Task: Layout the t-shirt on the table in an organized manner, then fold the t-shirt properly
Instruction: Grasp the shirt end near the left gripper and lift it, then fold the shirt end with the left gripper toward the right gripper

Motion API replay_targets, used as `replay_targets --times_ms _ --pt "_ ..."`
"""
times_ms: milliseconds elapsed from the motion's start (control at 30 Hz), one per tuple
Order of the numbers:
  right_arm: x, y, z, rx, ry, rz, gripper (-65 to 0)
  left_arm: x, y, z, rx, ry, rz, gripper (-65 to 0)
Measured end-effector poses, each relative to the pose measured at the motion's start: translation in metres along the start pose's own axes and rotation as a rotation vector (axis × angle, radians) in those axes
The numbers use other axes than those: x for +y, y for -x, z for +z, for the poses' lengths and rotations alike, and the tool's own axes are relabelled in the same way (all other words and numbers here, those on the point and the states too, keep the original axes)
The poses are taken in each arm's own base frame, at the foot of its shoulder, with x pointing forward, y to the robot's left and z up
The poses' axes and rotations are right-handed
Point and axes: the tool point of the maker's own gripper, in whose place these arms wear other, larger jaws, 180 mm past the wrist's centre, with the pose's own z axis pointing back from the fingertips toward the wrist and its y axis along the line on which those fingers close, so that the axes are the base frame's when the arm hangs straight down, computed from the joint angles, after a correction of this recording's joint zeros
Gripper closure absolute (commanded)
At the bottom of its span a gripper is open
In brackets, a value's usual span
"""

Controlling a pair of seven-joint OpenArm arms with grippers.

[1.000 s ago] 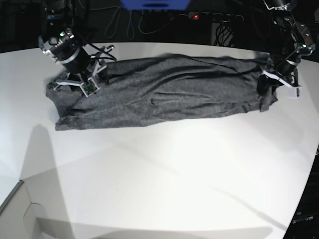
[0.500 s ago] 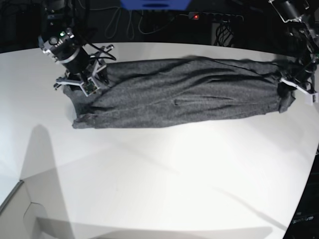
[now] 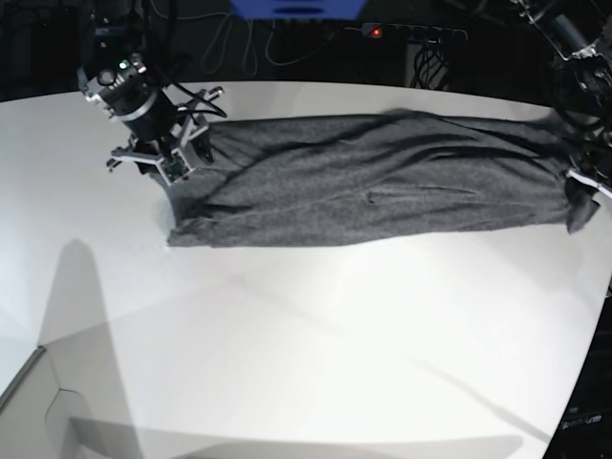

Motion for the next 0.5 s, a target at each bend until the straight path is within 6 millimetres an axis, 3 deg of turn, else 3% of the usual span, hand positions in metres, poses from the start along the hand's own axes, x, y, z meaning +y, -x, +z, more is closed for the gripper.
replay_targets --times_ms 267,500 --pt "-0.001 -0.001 0.0 -0.002 0.001 0.002 -25.2 -0.055 -0.03 0.031 -0.094 0.021 -0.092 -0.2" --pt "-0.001 -0.001 0.0 -0.004 0.002 0.002 -25.2 -0.091 -0.016 0.035 -0.077 -0.022 -0.038 -0.2"
